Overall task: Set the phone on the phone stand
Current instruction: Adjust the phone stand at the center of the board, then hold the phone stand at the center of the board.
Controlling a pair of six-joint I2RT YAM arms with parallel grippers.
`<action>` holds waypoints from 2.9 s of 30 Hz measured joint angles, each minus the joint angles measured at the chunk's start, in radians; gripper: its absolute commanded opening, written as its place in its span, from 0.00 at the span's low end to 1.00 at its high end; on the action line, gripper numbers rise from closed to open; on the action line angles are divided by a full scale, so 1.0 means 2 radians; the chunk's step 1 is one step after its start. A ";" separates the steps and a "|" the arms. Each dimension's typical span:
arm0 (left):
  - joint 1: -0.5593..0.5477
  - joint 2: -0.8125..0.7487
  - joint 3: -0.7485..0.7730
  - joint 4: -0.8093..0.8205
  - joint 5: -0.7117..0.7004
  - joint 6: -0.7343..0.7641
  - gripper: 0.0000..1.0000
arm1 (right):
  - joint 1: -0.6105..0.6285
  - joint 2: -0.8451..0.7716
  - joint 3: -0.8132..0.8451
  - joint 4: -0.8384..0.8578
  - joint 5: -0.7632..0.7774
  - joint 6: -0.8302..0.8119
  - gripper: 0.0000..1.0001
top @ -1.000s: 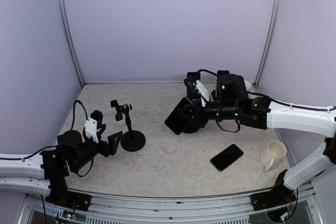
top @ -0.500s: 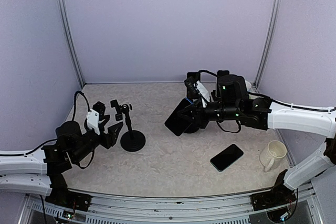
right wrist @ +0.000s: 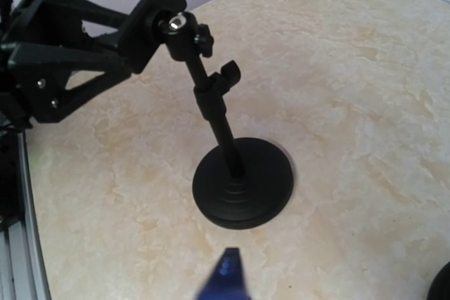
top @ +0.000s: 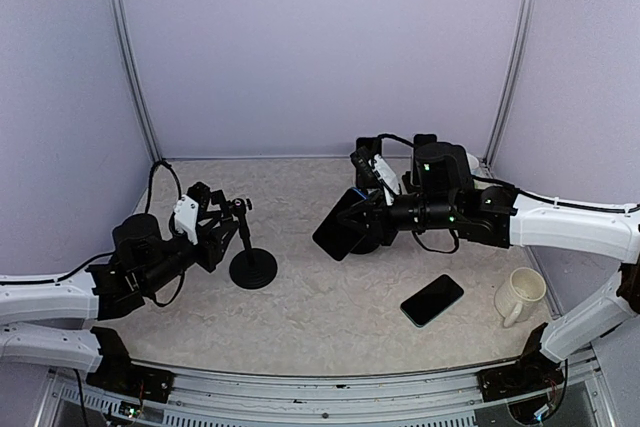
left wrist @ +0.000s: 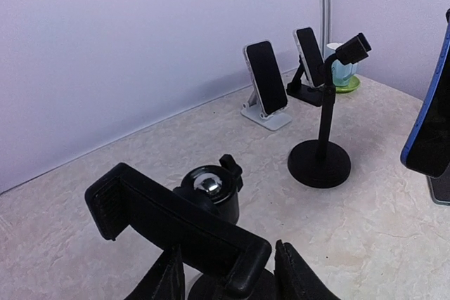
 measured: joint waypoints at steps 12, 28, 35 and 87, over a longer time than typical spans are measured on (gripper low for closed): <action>0.002 0.005 0.006 0.001 0.020 -0.001 0.10 | 0.000 0.000 -0.006 0.000 -0.002 0.000 0.00; -0.009 0.063 0.071 -0.027 0.011 -0.128 0.06 | 0.000 0.000 -0.006 0.001 -0.012 0.002 0.00; -0.073 0.097 0.108 -0.051 -0.084 -0.179 0.08 | 0.000 0.001 -0.006 0.000 -0.013 0.002 0.00; -0.008 -0.067 0.058 -0.143 -0.099 -0.232 0.96 | 0.000 0.113 0.317 -0.266 -0.164 -0.167 0.00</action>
